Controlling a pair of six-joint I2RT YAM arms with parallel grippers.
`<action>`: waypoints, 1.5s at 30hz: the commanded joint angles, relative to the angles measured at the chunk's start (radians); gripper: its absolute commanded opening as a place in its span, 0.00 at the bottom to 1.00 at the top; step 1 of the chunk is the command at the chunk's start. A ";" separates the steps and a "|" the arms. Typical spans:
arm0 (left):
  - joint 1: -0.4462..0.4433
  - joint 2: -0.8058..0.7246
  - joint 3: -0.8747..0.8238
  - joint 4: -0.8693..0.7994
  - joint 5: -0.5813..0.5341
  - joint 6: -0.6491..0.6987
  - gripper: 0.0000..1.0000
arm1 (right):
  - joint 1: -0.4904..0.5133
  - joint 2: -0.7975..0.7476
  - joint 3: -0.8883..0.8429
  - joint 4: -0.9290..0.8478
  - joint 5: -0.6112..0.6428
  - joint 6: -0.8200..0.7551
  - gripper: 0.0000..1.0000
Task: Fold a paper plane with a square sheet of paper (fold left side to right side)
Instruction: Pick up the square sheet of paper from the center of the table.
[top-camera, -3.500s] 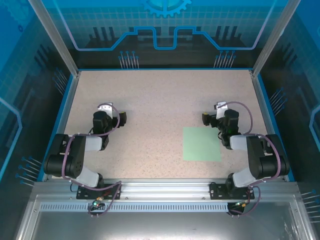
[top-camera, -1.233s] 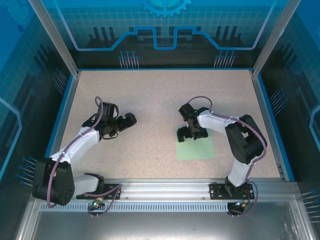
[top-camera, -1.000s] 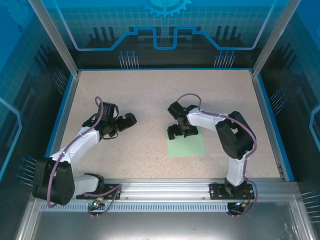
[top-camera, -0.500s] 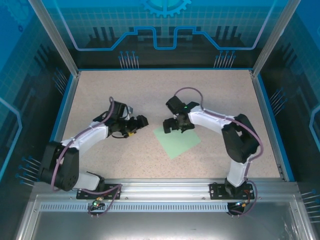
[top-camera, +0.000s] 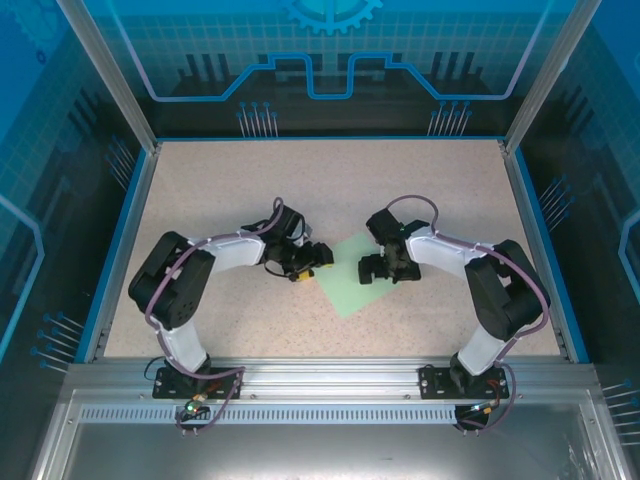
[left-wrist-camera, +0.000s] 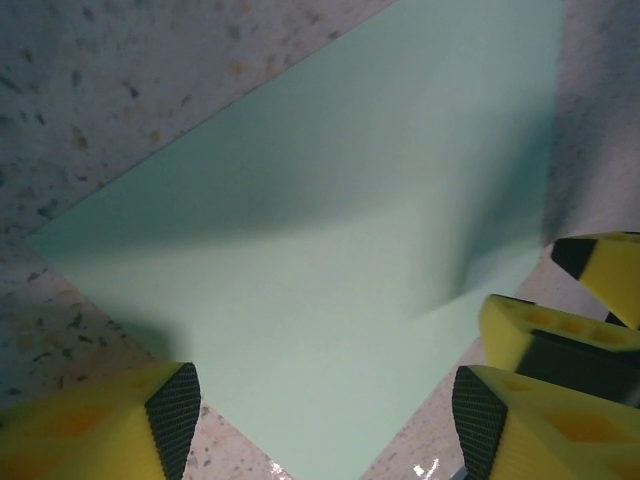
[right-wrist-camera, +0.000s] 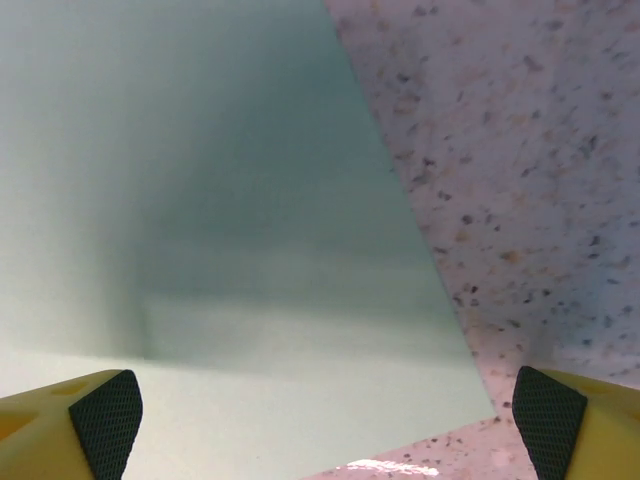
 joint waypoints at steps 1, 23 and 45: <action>-0.023 0.035 0.034 -0.009 0.008 -0.011 0.70 | -0.004 0.015 -0.011 0.029 -0.049 0.030 0.99; -0.032 0.030 0.062 -0.081 -0.062 0.044 0.66 | 0.079 0.139 0.055 0.087 -0.144 0.049 0.82; 0.303 -0.574 -0.180 0.043 0.121 -0.009 0.85 | -0.107 -0.286 -0.269 0.772 -0.732 0.229 0.24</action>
